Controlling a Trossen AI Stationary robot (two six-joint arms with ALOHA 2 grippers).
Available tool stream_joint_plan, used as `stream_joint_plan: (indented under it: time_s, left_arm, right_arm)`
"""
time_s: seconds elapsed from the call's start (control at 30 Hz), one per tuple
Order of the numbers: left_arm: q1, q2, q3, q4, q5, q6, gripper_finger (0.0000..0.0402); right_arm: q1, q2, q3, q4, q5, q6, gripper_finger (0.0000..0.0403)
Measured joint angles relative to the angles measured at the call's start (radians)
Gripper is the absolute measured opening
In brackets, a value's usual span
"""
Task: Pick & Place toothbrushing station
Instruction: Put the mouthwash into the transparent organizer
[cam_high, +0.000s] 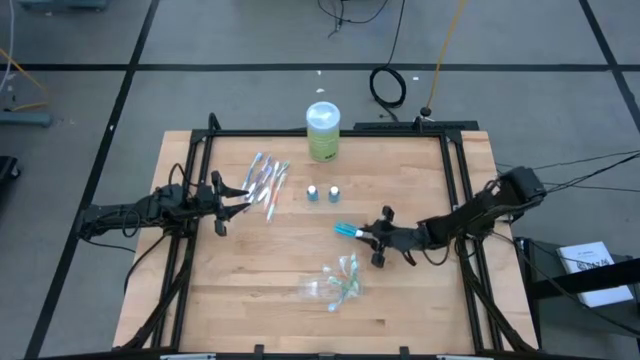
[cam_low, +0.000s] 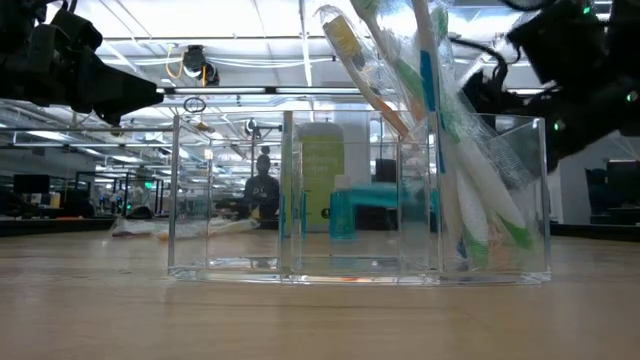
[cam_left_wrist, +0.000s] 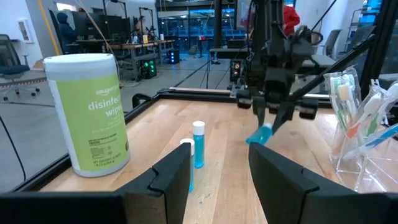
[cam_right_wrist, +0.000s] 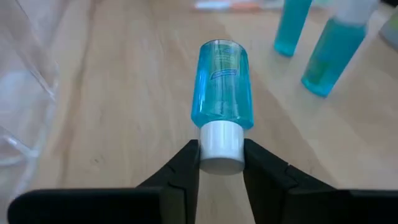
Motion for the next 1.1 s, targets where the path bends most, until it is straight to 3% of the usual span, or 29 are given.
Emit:
stream_joint_plan:
  time_s: [0.4, 0.87, 1.0, 1.1]
  left_arm:
    - [0.000, 0.000, 0.000, 0.000, 0.000, 0.000, 0.0166]
    - [0.000, 0.000, 0.000, 0.004, 0.000, 0.000, 0.0166]
    - [0.000, 0.000, 0.000, 0.023, 0.000, -0.006, 0.0166]
    - [0.000, 0.000, 0.000, 0.083, 0.001, -0.070, 0.0166]
  right_arm:
    - [0.000, -0.344, 0.000, -0.188, 0.001, -0.127, 0.0087]
    - [0.000, -0.409, 0.000, -0.205, -0.006, -0.293, 0.0090]
    - [-0.013, -0.446, 0.076, -0.449, -0.089, -0.248, 0.0090]
    - [-0.012, -0.450, 0.160, -0.649, -0.077, -0.226, 0.0089]
